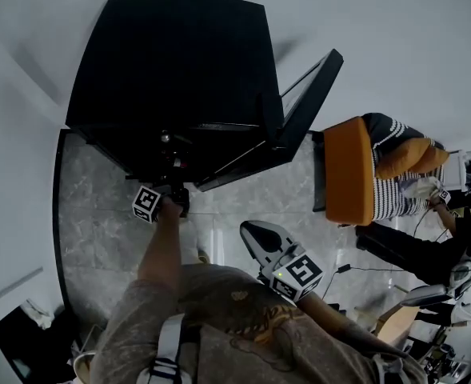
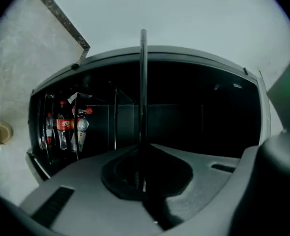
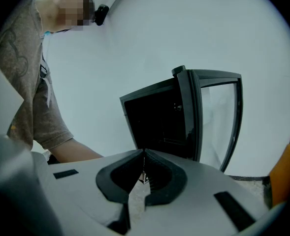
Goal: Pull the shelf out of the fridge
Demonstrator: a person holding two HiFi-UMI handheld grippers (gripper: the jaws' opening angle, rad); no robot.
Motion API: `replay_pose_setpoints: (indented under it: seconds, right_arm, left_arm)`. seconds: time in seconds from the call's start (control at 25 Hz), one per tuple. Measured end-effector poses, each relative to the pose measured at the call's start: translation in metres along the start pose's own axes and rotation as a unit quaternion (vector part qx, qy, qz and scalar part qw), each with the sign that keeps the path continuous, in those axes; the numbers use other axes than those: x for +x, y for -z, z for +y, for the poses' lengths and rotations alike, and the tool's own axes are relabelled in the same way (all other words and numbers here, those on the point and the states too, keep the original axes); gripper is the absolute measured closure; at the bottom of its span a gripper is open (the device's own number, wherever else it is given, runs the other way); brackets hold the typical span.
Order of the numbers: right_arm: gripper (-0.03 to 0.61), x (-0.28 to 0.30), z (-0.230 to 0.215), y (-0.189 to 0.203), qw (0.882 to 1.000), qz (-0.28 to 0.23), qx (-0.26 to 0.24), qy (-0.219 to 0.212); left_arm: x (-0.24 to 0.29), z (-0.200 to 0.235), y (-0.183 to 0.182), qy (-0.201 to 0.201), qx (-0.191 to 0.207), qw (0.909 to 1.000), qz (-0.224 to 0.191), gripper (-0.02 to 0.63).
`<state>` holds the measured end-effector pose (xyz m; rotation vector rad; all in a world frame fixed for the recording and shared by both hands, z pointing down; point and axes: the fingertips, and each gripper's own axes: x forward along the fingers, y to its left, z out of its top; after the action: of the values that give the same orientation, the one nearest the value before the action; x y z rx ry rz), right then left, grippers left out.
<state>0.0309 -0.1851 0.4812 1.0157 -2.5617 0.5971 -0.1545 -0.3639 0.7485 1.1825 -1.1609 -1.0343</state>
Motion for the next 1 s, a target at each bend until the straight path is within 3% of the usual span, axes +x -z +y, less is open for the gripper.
replay_pose_setpoints:
  seconds: [0.44, 1.0]
  right_arm:
    - [0.557, -0.008, 0.007, 0.008, 1.000, -0.006, -0.013, -0.007]
    - [0.557, -0.012, 0.007, 0.011, 1.000, -0.021, -0.020, -0.007]
  left_arm:
    - [-0.035, -0.004, 0.006, -0.009, -0.001, 1.0000, 0.002, 0.600]
    - [-0.083, -0.021, 0.011, -0.067, -0.010, 0.9974, 0.021, 0.600]
